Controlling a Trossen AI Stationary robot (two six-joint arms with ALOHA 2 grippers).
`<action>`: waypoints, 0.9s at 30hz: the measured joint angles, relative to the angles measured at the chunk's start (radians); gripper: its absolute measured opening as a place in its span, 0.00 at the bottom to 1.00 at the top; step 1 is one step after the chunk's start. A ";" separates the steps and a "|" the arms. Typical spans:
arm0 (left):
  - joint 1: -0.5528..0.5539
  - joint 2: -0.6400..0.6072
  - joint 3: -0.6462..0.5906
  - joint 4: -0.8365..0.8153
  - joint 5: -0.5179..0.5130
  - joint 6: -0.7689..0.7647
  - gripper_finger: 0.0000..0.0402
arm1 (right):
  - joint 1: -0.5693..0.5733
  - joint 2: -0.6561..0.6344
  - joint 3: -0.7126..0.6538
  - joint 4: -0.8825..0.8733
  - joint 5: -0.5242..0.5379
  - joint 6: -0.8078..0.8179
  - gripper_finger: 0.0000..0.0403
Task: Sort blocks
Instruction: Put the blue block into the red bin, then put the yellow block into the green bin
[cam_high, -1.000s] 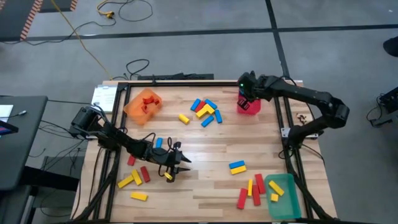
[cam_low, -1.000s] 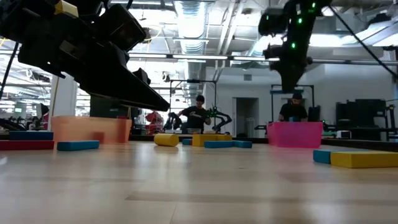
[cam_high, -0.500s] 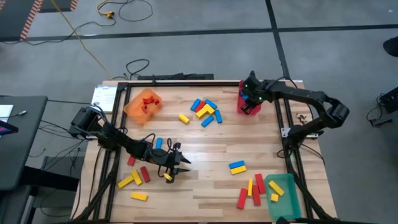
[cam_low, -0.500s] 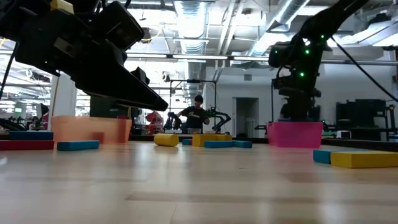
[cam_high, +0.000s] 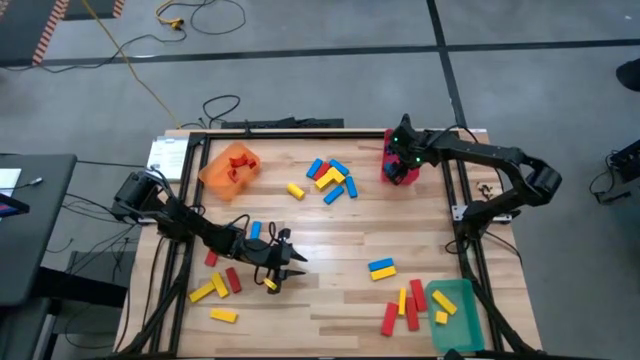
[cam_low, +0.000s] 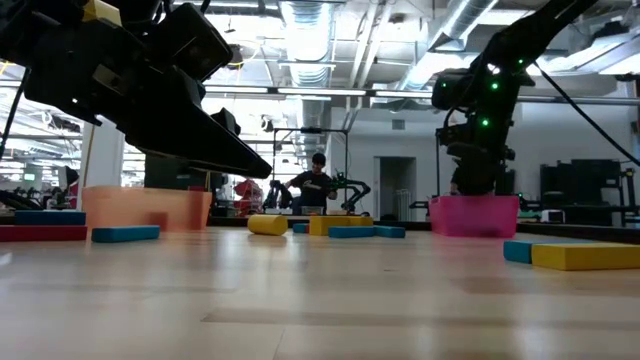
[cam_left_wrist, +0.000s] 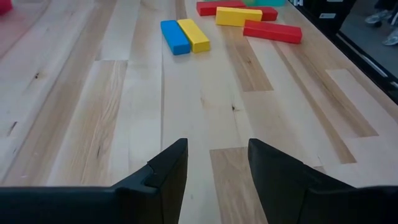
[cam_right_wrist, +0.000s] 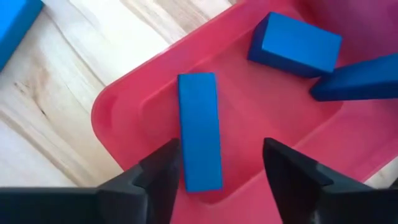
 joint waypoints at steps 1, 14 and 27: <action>0.000 0.000 0.000 0.000 0.000 0.000 0.41 | 0.000 0.000 0.000 -0.002 0.000 0.004 0.62; 0.000 0.000 0.000 0.000 -0.012 0.002 0.41 | 0.047 -0.113 0.000 0.005 0.002 0.024 0.66; 0.016 0.000 0.000 -0.011 -0.076 0.024 0.41 | 0.401 -0.413 0.001 -0.004 0.001 0.147 0.66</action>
